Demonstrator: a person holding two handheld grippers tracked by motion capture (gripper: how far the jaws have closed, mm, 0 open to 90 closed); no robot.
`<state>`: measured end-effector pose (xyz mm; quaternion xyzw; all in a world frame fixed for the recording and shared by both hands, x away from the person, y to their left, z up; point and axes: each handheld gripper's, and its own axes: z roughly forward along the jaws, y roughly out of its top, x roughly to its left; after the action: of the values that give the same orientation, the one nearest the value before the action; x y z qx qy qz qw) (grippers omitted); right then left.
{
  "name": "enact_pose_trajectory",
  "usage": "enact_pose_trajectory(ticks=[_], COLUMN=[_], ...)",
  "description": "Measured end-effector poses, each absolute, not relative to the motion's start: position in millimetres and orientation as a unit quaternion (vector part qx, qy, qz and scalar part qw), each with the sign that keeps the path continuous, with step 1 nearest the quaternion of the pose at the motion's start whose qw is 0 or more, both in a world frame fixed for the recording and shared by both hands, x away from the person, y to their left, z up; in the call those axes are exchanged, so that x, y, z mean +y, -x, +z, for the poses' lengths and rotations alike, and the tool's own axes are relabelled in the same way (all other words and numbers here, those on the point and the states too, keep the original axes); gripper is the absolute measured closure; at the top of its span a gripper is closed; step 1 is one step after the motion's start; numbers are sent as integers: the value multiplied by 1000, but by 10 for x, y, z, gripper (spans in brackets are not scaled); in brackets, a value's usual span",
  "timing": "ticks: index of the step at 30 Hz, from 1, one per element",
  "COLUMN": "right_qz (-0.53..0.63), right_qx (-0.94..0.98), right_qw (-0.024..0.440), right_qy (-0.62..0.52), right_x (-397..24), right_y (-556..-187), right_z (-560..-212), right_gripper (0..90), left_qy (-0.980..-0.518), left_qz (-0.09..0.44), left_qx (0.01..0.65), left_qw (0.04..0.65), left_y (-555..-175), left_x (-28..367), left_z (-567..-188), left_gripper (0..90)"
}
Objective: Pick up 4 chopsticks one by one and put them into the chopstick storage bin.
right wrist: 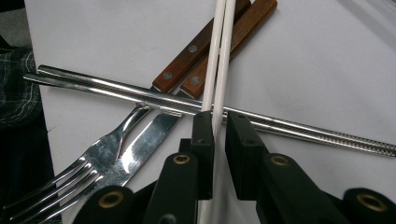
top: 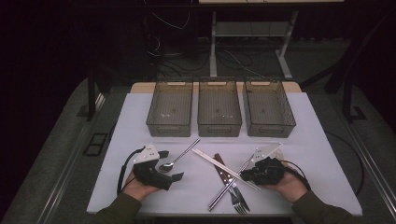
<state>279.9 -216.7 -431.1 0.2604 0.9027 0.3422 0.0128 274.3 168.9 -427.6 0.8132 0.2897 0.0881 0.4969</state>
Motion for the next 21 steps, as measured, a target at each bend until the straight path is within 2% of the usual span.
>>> enact_pose_trajectory(ticks=[21], right_qz=[328], right_qx=[907], right_qw=[15], right_qy=[-264], right_x=[-2151], right_y=[-2797], right_z=[-4343], right_gripper=[812], left_qy=[-816], left_qz=[88], left_qx=[286], left_qw=[495], left_y=[-2742], left_x=[1685], left_z=[-4275], left_gripper=[0])
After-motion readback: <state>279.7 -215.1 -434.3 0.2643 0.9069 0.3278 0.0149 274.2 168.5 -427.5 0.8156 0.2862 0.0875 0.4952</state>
